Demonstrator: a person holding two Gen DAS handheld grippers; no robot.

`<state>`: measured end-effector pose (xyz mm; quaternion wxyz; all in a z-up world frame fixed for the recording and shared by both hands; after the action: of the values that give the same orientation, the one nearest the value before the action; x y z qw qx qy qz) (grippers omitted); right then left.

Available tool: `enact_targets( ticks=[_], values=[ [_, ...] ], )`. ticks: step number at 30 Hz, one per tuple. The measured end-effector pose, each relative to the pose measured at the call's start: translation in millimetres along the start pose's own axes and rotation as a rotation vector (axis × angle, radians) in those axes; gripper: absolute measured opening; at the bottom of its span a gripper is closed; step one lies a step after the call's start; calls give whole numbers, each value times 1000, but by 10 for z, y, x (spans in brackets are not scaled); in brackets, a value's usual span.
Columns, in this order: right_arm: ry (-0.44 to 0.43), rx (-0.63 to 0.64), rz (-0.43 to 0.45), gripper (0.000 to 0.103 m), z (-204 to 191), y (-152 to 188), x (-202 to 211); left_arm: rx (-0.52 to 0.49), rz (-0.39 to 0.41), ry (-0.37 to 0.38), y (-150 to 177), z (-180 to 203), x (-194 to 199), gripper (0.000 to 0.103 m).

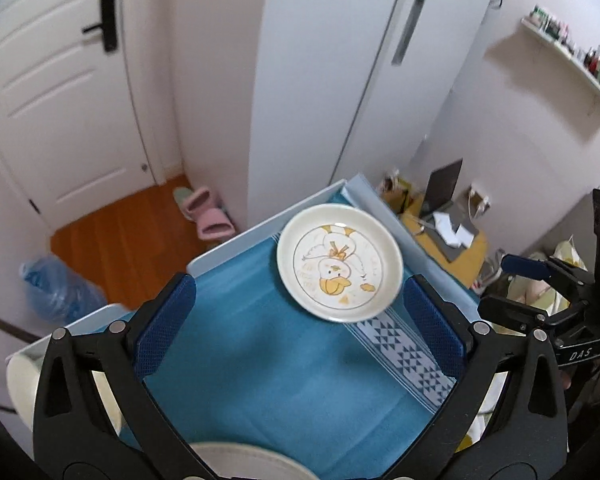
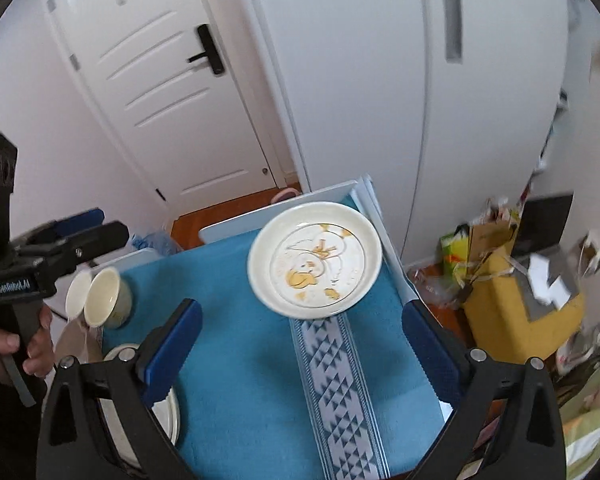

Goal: Organize plates and bowls
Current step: 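Move both grippers to the duck-print plate and close on its rim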

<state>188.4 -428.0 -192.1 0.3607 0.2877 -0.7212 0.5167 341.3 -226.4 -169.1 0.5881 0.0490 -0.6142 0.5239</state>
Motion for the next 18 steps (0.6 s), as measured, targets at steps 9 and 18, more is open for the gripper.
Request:
enact_targets(
  ticks=[9,18],
  values=[
    [-56,-170,-133,67,470,113,-1078,15,-227,12,154,-173,-1388,74],
    [-57,-215,-154,35,622,117,-1484,21,-308,14,290,-285,-1913,53]
  ],
)
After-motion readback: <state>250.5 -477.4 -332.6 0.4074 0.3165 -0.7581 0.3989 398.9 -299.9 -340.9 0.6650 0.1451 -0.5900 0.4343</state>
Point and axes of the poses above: each gripper's, at about its wrist camera, not at the fingertips, and x roughly against the way its jaws point, z to its right, y to its underside, the point moved 6 cm from there along -x, roughly the way its jaws point, and after that the axes turned 4 degrees about y, right-handed, at the moved point
